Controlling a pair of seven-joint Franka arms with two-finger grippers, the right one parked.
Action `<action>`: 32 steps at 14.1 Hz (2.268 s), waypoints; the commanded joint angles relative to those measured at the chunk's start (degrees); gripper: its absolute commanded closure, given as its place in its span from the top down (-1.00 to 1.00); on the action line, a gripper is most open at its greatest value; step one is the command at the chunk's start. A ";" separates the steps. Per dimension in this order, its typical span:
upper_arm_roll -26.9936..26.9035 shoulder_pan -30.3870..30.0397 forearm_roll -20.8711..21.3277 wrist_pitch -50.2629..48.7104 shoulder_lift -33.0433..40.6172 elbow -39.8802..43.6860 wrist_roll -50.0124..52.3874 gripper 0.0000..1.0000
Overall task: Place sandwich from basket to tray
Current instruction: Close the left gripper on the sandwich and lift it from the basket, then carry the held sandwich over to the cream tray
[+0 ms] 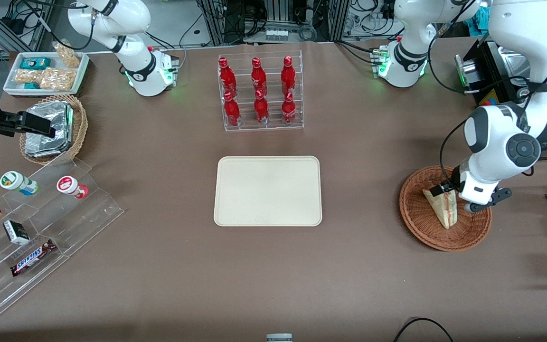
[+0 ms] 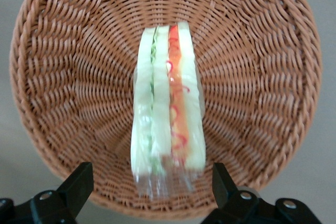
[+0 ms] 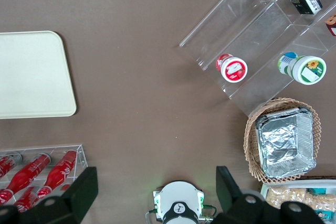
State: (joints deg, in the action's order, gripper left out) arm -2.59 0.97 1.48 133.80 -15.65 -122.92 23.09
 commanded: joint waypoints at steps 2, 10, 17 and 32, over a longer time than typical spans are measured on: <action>0.30 -0.71 0.63 3.39 -2.71 0.49 0.38 0.71; 0.48 -0.27 0.36 -0.36 -2.02 2.94 0.56 -0.80; 1.01 9.37 0.63 -16.71 4.93 6.37 6.25 -0.80; 5.74 42.00 -4.38 -21.47 -25.03 42.48 31.84 -0.73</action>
State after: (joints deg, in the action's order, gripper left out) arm 2.52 42.07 -2.22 114.18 -38.11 -86.17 53.87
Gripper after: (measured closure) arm 0.850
